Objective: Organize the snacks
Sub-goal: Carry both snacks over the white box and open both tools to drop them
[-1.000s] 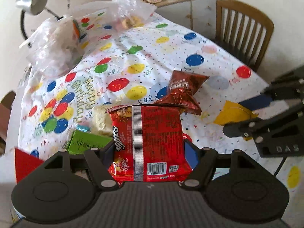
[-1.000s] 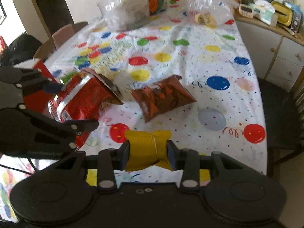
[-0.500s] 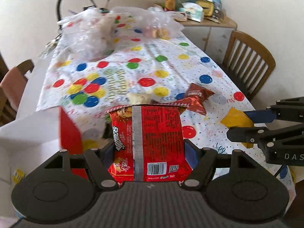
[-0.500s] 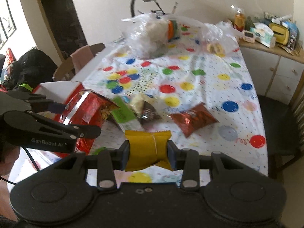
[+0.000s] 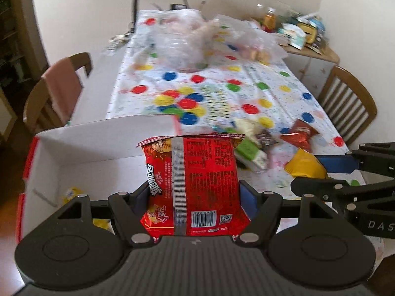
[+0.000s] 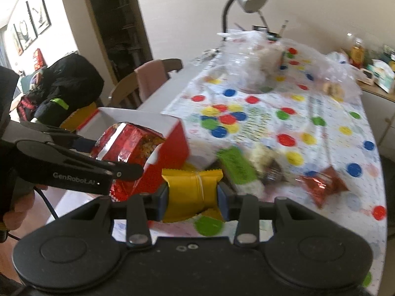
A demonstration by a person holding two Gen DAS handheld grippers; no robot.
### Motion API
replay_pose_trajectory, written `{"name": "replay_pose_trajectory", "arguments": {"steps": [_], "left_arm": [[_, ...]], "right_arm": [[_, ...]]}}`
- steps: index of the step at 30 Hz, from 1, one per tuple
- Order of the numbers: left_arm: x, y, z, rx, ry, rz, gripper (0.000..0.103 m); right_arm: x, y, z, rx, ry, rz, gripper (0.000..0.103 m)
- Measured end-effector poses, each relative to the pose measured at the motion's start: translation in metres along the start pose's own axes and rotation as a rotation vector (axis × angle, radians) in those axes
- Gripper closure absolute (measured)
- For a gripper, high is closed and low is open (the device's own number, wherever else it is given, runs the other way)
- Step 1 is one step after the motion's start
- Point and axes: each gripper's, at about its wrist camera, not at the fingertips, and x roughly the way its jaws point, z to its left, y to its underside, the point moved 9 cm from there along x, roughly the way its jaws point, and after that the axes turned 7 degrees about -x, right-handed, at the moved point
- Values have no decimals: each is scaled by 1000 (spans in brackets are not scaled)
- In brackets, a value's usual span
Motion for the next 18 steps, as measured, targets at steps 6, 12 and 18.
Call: {"name": "replay_pose_trajectory", "arguments": {"steps": [6,12,18], "left_arm": [[-9,-1,61,-37,-50,-11,30],[-3,-1,121,-71,-113,2,30],[18,6,168,-94,-161,52,30]], "right_arm": [[32,-22,46,-31,-17,7,64],[71,-35,81,-65,-11,40,64],[114,-35,107,-102,0,103,64]]}}
